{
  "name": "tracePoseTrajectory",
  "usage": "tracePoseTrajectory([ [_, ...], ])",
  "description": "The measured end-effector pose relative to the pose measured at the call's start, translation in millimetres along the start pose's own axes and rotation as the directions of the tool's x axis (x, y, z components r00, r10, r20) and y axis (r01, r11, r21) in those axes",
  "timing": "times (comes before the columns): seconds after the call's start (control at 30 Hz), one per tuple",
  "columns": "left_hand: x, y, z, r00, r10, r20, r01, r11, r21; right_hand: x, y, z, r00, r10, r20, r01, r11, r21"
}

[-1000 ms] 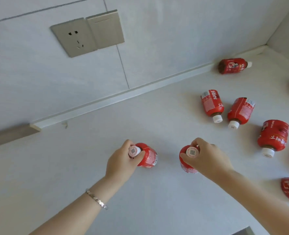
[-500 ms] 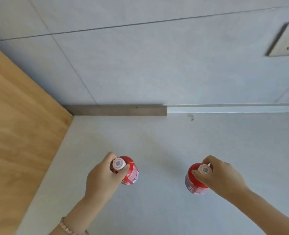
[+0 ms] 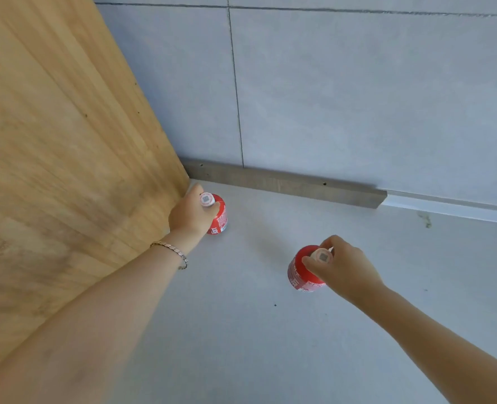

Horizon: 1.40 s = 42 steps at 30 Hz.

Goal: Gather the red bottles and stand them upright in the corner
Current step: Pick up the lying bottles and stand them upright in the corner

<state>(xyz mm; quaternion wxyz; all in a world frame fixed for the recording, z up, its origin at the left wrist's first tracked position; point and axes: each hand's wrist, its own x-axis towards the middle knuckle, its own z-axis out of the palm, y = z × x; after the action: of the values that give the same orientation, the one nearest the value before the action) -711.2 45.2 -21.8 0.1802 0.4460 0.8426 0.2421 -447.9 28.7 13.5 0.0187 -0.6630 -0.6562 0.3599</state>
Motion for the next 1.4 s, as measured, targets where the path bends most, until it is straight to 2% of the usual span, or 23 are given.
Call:
tracePoseTrajectory([
  [0.13, 10.3, -16.5, -0.3, 1.0, -0.002, 0.013, 0.003, 0.998, -0.061, 19.2, -26.8, 12.6, 1.0, 0.002, 0.003, -0.002, 1.0, -0.006],
  [0.27, 2.1, -23.0, -3.1, 0.994, 0.081, 0.075, -0.072, 0.991, -0.114, 48.9, -57.1, 26.4, 0.999, -0.047, 0.007, 0.047, 0.998, -0.04],
  [0.37, -18.5, -25.0, 1.6, 0.978, 0.129, 0.165, -0.138, 0.989, 0.045, 63.3, -70.4, 34.1, 0.995, -0.104, 0.013, 0.104, 0.993, -0.05],
  [0.47, -41.7, -19.7, 9.5, 0.932, 0.103, 0.347, -0.168, 0.972, 0.164, 64.1, -70.9, 32.7, 0.992, -0.124, 0.001, 0.124, 0.992, -0.03],
  [0.53, -56.1, -11.5, 18.6, 0.869, 0.041, 0.494, -0.164, 0.964, 0.209, 57.0, -59.6, 25.5, 0.993, -0.122, -0.002, 0.122, 0.992, -0.044],
  [0.6, -69.4, 3.4, 30.9, 0.805, 0.014, 0.593, -0.208, 0.943, 0.261, 44.1, -35.1, 14.1, 0.992, -0.111, 0.055, 0.116, 0.987, -0.112],
  [0.7, -90.1, 39.1, 56.0, 0.731, 0.047, 0.68, -0.34, 0.89, 0.304, 19.8, 25.6, -6.8, 0.982, -0.043, 0.182, 0.077, 0.98, -0.185],
  [0.8, -116.4, 93.1, 89.2, 0.672, 0.138, 0.727, -0.468, 0.841, 0.272, -6.5, 105.8, -35.7, 0.975, 0.089, 0.202, -0.048, 0.979, -0.2],
  [1.03, -220.6, 255.3, 189.7, 0.502, 0.309, 0.808, -0.703, 0.69, 0.173, -89.3, 325.6, -131.7, 0.921, 0.382, 0.076, -0.373, 0.921, -0.109],
  [1.17, -310.5, 345.6, 265.0, 0.418, 0.363, 0.833, -0.778, 0.616, 0.122, -138.3, 461.9, -189.6, 0.877, 0.48, -0.025, -0.48, 0.877, -0.034],
  [1.4, -465.5, 481.0, 367.5, 0.316, 0.356, 0.879, -0.784, 0.62, 0.031, -229.6, 648.8, -284.0, 0.793, 0.59, -0.152, -0.598, 0.801, -0.01],
])
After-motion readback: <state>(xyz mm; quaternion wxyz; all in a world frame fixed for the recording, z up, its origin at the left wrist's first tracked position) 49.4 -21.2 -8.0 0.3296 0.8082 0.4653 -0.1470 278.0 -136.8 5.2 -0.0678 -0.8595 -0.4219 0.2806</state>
